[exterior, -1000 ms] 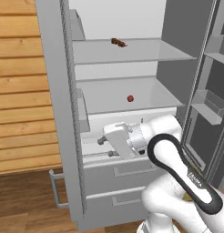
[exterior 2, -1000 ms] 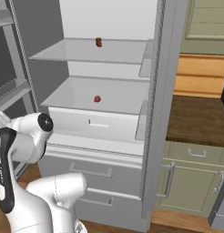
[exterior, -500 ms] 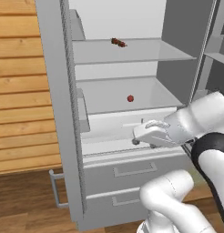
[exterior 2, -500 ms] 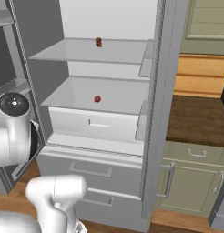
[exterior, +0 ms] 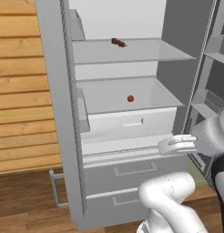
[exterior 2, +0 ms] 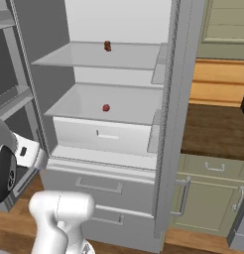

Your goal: Take the strawberry from the fridge and place it on top of the pancake, located on the dining counter.

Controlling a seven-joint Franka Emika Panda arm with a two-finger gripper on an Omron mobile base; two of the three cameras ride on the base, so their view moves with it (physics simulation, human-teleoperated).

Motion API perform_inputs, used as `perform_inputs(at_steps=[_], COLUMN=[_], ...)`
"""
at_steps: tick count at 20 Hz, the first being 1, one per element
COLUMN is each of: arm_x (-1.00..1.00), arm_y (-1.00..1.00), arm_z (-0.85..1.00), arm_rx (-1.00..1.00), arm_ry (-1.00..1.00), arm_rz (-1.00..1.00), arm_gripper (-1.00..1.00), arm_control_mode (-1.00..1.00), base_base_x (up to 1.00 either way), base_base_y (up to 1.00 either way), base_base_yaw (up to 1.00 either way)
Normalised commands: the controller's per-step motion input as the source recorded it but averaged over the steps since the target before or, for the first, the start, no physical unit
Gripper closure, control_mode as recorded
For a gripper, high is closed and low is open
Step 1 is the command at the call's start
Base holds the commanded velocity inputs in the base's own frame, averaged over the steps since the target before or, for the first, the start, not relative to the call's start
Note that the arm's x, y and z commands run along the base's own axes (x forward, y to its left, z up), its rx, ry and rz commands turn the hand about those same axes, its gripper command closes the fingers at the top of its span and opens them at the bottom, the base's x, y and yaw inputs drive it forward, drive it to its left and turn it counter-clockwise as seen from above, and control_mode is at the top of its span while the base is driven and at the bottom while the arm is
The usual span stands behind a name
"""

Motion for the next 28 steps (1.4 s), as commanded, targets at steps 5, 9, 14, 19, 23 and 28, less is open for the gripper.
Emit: perform_inputs(at_steps=[5, 9, 14, 19, 23, 28], arm_x=[0.00, 0.08, 0.49, 0.00, 0.00, 0.00], arm_y=[-0.10, 0.00, 0.00, 0.00, 0.00, 0.00], arm_z=[-0.13, -0.09, -0.10, 0.00, 0.00, 0.00], arm_rx=[-0.01, 0.00, 0.00, 0.00, 0.00, 0.00], arm_ry=[0.04, 0.06, 0.08, 0.00, 0.00, 0.00], arm_rz=[-0.01, 0.00, 0.00, 0.00, 0.00, 0.00], arm_gripper=[-1.00, -1.00, -1.00, -1.00, -1.00, -1.00], arm_control_mode=[-1.00, -1.00, -1.00, 1.00, 1.00, 1.00], base_base_x=[0.00, 0.00, 0.00, 0.79, 0.66, 0.62], base_base_y=[0.00, 0.00, 0.00, 0.00, 0.00, -0.03], base_base_yaw=[0.00, 0.00, 0.00, 0.00, 0.00, 0.00])
